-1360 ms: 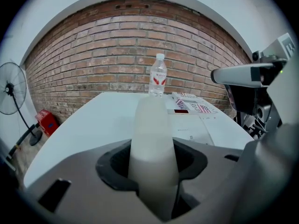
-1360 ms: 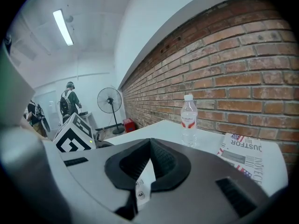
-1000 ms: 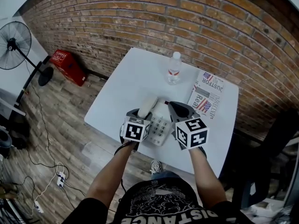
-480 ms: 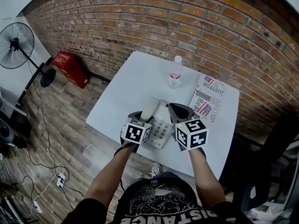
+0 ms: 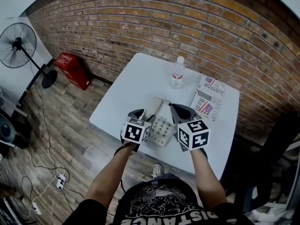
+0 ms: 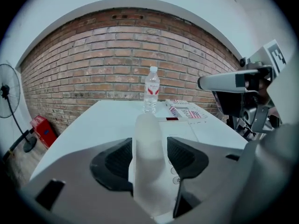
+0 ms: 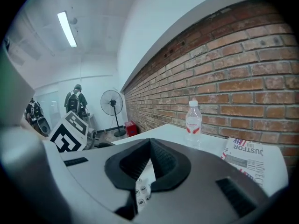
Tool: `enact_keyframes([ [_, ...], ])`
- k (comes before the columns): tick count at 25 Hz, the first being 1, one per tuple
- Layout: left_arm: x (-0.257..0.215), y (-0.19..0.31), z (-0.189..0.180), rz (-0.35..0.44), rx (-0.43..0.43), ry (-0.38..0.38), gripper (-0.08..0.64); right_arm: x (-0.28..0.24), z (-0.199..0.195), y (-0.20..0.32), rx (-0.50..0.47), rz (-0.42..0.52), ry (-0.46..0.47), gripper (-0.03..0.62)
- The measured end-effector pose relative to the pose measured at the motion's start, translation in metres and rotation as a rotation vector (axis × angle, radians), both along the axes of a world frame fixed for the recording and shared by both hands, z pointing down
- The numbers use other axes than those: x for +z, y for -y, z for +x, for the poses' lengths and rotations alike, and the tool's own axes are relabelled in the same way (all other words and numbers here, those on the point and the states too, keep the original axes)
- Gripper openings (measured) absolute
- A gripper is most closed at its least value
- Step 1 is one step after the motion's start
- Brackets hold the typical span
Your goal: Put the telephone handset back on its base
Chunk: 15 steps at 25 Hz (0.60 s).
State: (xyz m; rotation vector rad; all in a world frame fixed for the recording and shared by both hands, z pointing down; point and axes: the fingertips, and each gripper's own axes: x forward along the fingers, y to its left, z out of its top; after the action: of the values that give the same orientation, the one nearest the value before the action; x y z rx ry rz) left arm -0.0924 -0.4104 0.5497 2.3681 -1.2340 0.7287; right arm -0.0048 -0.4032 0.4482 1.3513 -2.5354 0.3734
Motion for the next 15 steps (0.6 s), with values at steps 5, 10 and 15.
enact_keyframes([
  [5, -0.028, -0.013, -0.012, 0.050, -0.014, -0.041, 0.219, -0.013, -0.008, -0.020, 0.007, 0.020, -0.007, 0.002],
  [10, -0.058, -0.029, -0.024, 0.116, -0.027, -0.080, 0.218, -0.024, -0.012, -0.042, 0.016, 0.043, -0.022, 0.002],
  [15, -0.088, -0.050, -0.040, 0.184, -0.056, -0.124, 0.207, -0.034, -0.014, -0.065, 0.024, 0.064, -0.034, 0.002],
])
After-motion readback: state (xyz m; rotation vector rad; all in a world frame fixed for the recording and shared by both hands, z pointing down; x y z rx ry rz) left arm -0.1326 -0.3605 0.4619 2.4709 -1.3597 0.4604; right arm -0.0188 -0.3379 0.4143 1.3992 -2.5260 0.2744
